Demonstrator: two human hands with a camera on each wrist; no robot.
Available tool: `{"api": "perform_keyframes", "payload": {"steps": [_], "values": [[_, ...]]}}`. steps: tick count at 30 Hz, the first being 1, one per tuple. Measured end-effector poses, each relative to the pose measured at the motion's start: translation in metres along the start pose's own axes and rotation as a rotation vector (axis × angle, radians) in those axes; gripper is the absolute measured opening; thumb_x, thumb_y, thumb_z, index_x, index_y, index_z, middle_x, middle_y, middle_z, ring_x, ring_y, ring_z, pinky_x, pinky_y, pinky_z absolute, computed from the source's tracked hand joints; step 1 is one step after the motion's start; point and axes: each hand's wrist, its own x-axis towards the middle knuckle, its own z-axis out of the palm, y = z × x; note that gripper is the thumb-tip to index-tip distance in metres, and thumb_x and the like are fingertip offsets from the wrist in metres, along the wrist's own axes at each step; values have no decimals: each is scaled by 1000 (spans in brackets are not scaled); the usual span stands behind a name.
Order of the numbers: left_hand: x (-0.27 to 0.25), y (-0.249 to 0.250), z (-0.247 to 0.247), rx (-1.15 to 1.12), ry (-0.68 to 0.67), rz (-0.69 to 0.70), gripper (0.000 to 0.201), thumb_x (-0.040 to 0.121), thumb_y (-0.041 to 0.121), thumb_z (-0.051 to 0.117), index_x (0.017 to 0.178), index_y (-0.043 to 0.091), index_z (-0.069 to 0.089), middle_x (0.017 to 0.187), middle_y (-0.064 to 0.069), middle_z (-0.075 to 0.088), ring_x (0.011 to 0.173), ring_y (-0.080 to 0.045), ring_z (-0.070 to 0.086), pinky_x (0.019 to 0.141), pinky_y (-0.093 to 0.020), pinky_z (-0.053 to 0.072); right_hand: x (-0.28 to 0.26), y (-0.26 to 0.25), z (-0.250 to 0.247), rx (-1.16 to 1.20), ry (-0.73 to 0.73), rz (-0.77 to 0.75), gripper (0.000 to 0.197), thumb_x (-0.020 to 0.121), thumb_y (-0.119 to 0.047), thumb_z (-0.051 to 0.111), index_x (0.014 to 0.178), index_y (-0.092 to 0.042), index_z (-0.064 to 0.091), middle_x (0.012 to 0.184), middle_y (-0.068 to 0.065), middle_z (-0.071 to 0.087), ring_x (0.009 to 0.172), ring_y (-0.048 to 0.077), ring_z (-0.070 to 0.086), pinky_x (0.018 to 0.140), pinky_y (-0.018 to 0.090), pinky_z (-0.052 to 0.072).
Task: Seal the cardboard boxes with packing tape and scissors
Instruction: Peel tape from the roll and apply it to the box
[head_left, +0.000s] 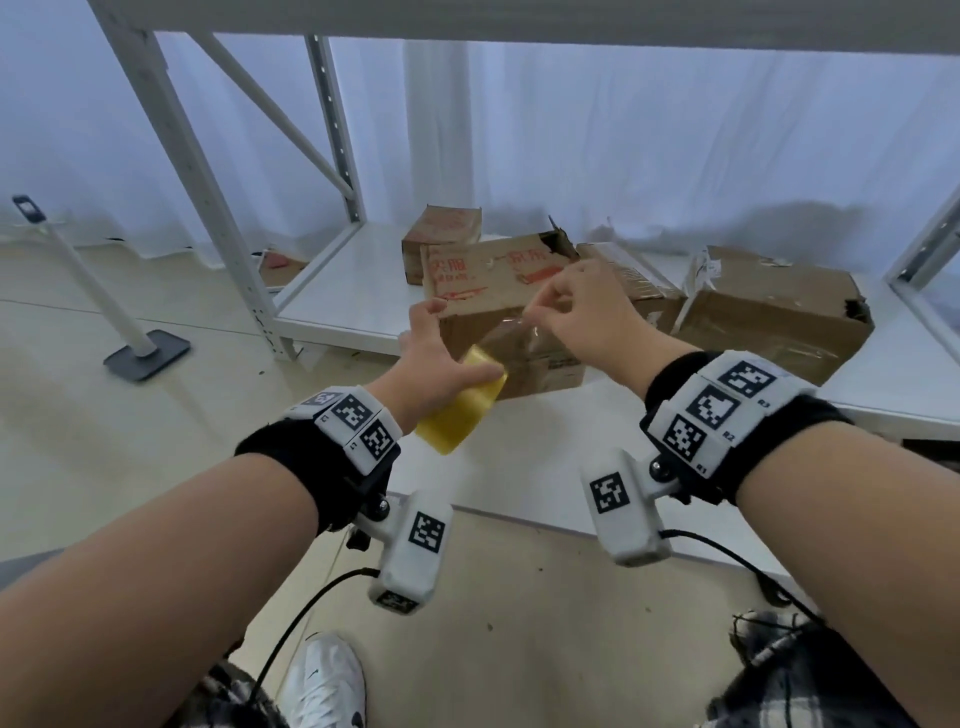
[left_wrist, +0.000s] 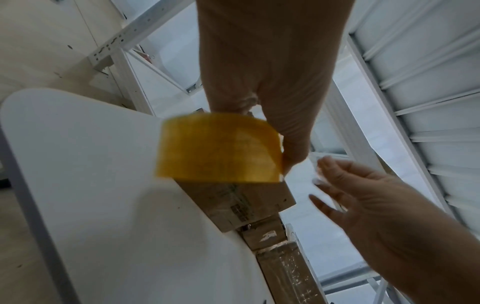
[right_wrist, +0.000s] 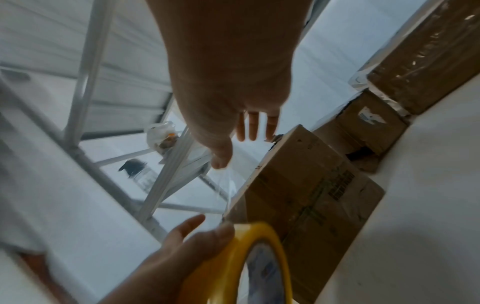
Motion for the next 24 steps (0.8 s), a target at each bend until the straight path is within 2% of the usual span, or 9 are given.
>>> {"api": "perform_keyframes", "payload": {"steps": [3,5,7,11,13,15,17,19,24], "values": [[5,6,-14,72,-85,-43,105,77,32,79,147,32,1,134,1,34,117,-24,45,99,-40,42,3,4,9,85,-55,67,17,88,-24,68,71,-21,64,84,-4,65,91,15,61,96,39,47],[9,12,-22,33,-222,-40,98,83,22,74,150,25,2,119,9,33,100,-10,47,84,-23,44,6,3,12,164,-73,71,14,88,-22,68,80,-11,68,84,1,67,83,13,61,87,32,50],[13,15,-28,-7,-316,-36,88,86,15,70,149,24,9,108,14,38,87,-2,48,66,-14,46,10,2,14,212,-71,67,17,88,-20,68,85,-4,70,83,3,68,79,11,59,83,30,51],[18,19,-28,-44,-393,-38,78,86,15,68,147,25,20,108,15,48,93,-7,55,64,-17,49,19,9,16,216,-58,86,18,88,-21,68,84,-4,70,78,-1,66,78,10,58,84,33,50],[19,21,-27,-35,-417,-44,66,88,15,66,141,24,28,110,12,52,90,-5,56,60,-13,50,20,13,15,201,-36,90,17,88,-22,68,84,-5,70,79,-2,66,80,11,59,85,33,51],[19,26,-32,25,-384,-87,47,89,19,66,124,23,35,99,9,52,81,-3,54,55,-11,49,20,12,14,208,-3,82,17,88,-22,68,84,-5,70,81,-2,66,82,11,59,85,31,50],[21,31,-43,126,-317,-166,53,84,35,70,125,16,44,88,7,51,78,-7,53,60,-19,49,22,6,15,209,34,53,16,88,-21,68,80,-7,69,80,-2,66,80,9,59,81,27,50],[26,33,-57,199,-259,-211,60,78,47,71,122,10,52,90,2,56,80,-14,56,63,-25,48,25,-3,17,210,74,23,13,89,-20,67,80,-10,68,77,-3,65,73,6,57,75,21,48],[30,35,-80,124,-76,-76,40,86,53,61,105,18,59,99,-2,59,88,-18,56,77,-33,48,46,-15,26,241,171,28,11,92,-20,62,83,-15,63,72,-7,60,70,10,57,65,17,46]]}}
